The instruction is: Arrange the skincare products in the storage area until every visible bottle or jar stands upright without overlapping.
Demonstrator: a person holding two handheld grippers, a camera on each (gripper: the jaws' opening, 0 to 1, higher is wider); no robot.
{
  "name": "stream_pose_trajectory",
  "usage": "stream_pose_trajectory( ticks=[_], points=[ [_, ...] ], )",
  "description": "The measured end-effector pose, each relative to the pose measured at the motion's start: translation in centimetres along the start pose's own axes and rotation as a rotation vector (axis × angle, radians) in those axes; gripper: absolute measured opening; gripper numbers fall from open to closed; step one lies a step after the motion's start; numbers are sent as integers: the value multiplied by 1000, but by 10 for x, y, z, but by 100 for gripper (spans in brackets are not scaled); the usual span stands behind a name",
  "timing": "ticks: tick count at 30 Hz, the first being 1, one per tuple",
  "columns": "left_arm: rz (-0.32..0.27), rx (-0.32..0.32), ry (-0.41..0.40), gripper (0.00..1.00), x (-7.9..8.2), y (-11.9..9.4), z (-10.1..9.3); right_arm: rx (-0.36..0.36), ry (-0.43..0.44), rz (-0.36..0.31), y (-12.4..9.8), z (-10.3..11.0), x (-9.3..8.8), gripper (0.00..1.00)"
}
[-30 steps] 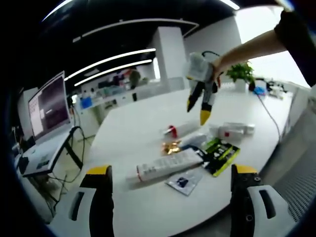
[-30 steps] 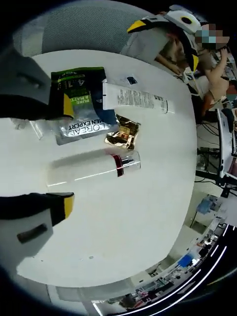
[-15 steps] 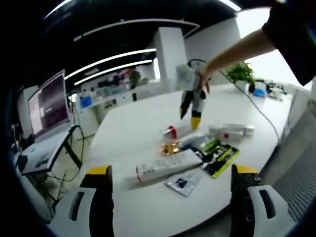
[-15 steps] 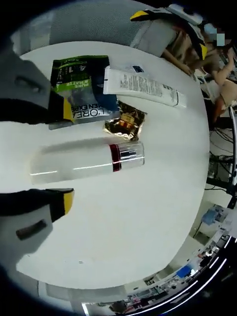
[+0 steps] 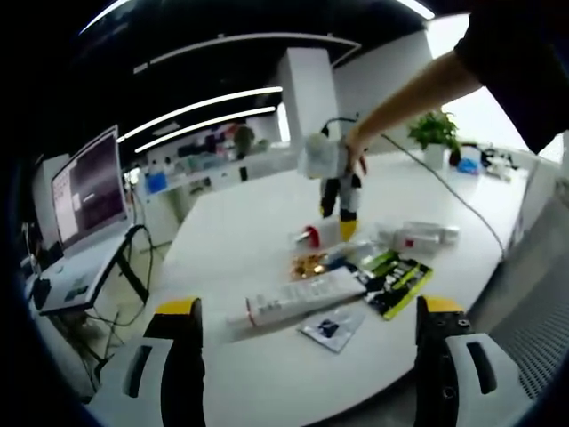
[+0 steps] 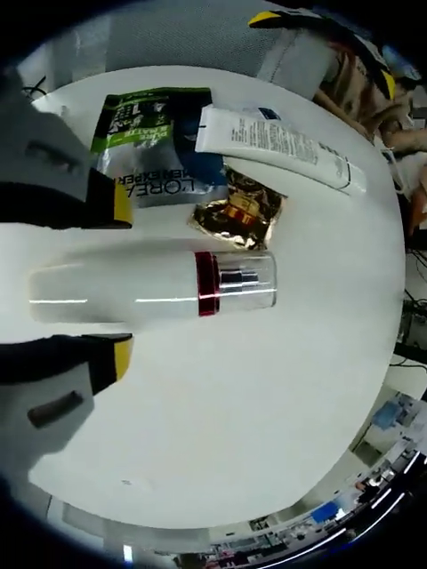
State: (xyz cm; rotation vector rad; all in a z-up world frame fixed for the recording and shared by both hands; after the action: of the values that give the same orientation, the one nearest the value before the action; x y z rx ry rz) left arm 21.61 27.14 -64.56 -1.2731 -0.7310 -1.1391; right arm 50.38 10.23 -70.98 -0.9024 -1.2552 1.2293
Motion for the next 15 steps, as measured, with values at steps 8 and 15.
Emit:
stream_pose_trajectory(
  ticks=[8, 15],
  points=[
    [7, 3, 2, 97, -1, 1, 1, 53, 6, 26, 2, -5, 1, 46],
    [15, -3, 5, 97, -1, 2, 1, 55, 1, 41, 1, -8, 2, 43]
  ],
)
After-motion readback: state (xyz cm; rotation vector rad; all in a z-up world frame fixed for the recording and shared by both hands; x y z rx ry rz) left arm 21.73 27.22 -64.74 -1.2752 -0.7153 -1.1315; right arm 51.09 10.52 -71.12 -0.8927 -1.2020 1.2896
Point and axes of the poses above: the point that each gripper's makers call its tool centre point, and the gripper's own axes: y roughly forward along the fingers, z roughly to its left, x roughly out of its top, the point moved 8 cm from there along -y, roughly backward along the fingers, and after that the axes turned 12 degrees about x, right-handed, at the moved point
